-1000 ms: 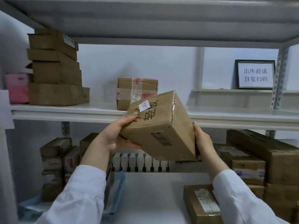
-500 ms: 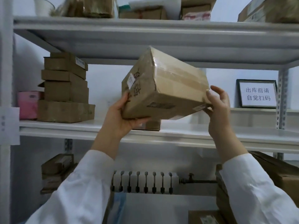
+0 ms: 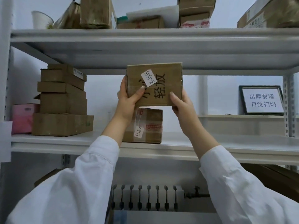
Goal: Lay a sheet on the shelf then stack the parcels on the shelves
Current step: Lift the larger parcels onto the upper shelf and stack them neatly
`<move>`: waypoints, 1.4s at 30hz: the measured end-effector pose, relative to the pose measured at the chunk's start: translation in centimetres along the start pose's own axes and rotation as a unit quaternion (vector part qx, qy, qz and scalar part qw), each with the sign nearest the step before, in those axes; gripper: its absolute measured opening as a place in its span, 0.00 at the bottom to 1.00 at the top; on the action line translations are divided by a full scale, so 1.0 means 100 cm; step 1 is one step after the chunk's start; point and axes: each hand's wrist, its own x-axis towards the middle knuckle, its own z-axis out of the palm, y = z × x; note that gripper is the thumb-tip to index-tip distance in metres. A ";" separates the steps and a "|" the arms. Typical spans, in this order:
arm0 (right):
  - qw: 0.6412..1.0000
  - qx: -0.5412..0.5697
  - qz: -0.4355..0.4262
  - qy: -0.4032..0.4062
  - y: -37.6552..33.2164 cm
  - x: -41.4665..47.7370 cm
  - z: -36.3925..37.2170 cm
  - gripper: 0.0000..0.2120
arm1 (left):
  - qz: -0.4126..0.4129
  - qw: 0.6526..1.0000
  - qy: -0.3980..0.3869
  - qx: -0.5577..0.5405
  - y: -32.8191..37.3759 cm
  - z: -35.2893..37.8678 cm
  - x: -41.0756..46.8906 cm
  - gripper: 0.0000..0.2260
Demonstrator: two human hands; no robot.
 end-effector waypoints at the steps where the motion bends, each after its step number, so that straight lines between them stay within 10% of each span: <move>1: 1.000 -0.005 0.005 0.004 0.006 0.006 0.002 0.21 | 0.010 0.999 0.001 0.050 -0.003 -0.003 0.005 0.33; 28: 0.979 -0.079 0.185 0.041 0.071 0.048 0.032 0.29 | -0.138 0.967 0.076 0.201 -0.060 -0.034 0.034 0.22; 35: 0.983 -0.106 0.052 0.141 0.055 -0.012 0.010 0.10 | 0.036 0.925 0.250 0.283 -0.072 0.001 -0.016 0.21; 42: 0.988 -0.124 0.089 0.016 0.061 -0.080 -0.047 0.11 | 0.068 0.991 0.073 0.090 -0.085 0.068 -0.089 0.05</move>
